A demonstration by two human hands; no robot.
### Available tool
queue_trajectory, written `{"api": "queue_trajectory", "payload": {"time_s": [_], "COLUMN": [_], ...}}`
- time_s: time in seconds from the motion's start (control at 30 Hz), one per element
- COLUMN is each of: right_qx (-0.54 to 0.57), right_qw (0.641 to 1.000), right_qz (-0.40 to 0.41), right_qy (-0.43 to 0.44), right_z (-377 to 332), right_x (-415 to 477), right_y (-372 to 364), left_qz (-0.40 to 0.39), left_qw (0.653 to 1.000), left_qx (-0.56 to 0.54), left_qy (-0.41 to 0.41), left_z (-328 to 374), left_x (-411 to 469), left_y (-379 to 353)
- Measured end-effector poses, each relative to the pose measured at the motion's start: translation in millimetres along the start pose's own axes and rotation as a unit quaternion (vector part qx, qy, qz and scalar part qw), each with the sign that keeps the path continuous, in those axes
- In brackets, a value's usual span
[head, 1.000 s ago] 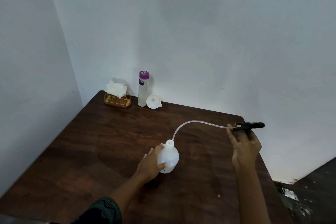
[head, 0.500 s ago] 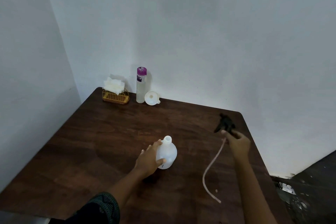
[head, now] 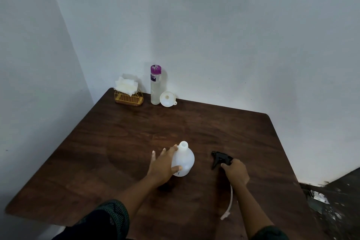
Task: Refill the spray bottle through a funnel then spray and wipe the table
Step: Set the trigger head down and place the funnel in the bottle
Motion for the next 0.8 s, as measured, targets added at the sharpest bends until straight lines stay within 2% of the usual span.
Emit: {"api": "queue_trajectory", "payload": {"time_s": [0.1, 0.2, 0.33, 0.47, 0.57, 0.7, 0.8], "right_qx": [-0.033, -0.030, 0.001, 0.057, 0.080, 0.060, 0.044], "right_qw": [0.999, 0.999, 0.998, 0.995, 0.983, 0.961, 0.954], "right_qz": [-0.016, -0.024, 0.048, 0.021, 0.000, -0.082, -0.112], "right_qy": [0.009, -0.018, -0.027, 0.073, 0.165, 0.259, 0.274], "right_z": [4, 6, -14, -68, -129, -216, -264], "right_x": [0, -5, -13, -5, 6, 15, 32], "right_y": [-11, -10, 28, 48, 54, 29, -2], "left_qz": [-0.018, -0.017, -0.007, -0.012, 0.014, 0.064, 0.082], "left_qw": [1.000, 0.999, 0.996, 0.985, 0.970, 0.963, 0.966], "left_qx": [-0.025, -0.051, -0.080, -0.167, -0.239, -0.258, -0.240], "left_qy": [0.008, 0.004, -0.026, -0.042, -0.041, -0.042, -0.040], "left_z": [-7, -9, -1, -1, -12, -37, -55], "left_x": [-7, -10, -5, -10, -7, 11, 30], "left_y": [-7, -7, -2, -4, 17, 60, 90]}}
Point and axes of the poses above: each hand's wrist, its own x-axis towards the middle knuckle, its own y-axis out of the back of the hand, z = x × y, the point moved 8 cm from there along x, towards the middle knuckle, and after that the axes turned 10 degrees about -z, right-handed, at the moved point
